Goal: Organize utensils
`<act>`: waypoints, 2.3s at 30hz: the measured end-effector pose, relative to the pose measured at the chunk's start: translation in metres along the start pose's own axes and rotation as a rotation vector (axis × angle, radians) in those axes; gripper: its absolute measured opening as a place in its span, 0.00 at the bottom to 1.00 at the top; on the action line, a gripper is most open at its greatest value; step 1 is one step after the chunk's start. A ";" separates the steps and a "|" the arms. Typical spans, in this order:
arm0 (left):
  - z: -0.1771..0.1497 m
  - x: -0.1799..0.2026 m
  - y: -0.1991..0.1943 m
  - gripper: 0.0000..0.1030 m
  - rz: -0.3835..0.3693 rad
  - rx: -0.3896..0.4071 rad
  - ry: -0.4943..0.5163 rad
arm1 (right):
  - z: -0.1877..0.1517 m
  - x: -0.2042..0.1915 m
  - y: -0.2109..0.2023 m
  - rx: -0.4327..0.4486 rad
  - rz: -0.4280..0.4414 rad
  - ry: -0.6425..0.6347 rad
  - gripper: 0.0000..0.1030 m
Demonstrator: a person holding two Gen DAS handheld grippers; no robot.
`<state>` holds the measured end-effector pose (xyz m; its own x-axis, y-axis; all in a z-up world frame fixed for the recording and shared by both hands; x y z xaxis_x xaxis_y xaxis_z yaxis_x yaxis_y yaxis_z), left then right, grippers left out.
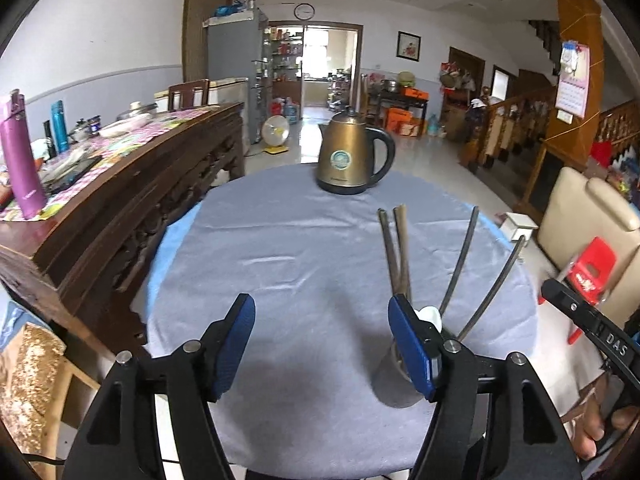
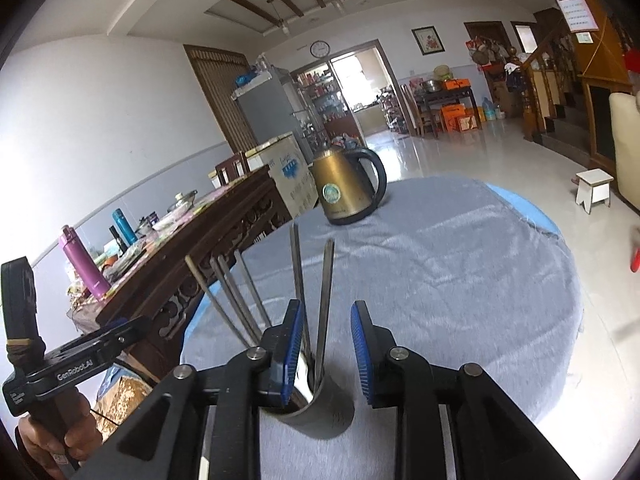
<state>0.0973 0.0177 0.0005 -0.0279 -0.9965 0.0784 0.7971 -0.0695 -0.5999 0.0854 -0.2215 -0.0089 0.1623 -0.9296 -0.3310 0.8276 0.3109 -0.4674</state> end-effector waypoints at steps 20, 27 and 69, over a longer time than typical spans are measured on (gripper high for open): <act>-0.016 0.011 -0.026 0.76 0.115 0.020 0.097 | -0.037 -0.013 -0.007 -0.084 0.009 -0.004 0.44; -0.021 0.016 -0.031 0.78 0.139 0.011 0.125 | -0.047 -0.017 -0.014 -0.092 0.011 -0.017 0.55; -0.029 0.000 0.005 0.82 0.240 -0.074 0.083 | -0.042 -0.033 0.007 -0.072 -0.139 -0.220 0.57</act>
<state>0.0840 0.0165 -0.0255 0.1053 -0.9850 -0.1366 0.7409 0.1693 -0.6499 0.0634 -0.1806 -0.0359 0.1694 -0.9825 -0.0769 0.8111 0.1833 -0.5555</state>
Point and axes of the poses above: each gripper's, at about its wrist camera, not at the fingertips, and y roughly the way its jaws point, x to its right, z to its top, the point moved 7 cm from there along y, roughly the way its jaws point
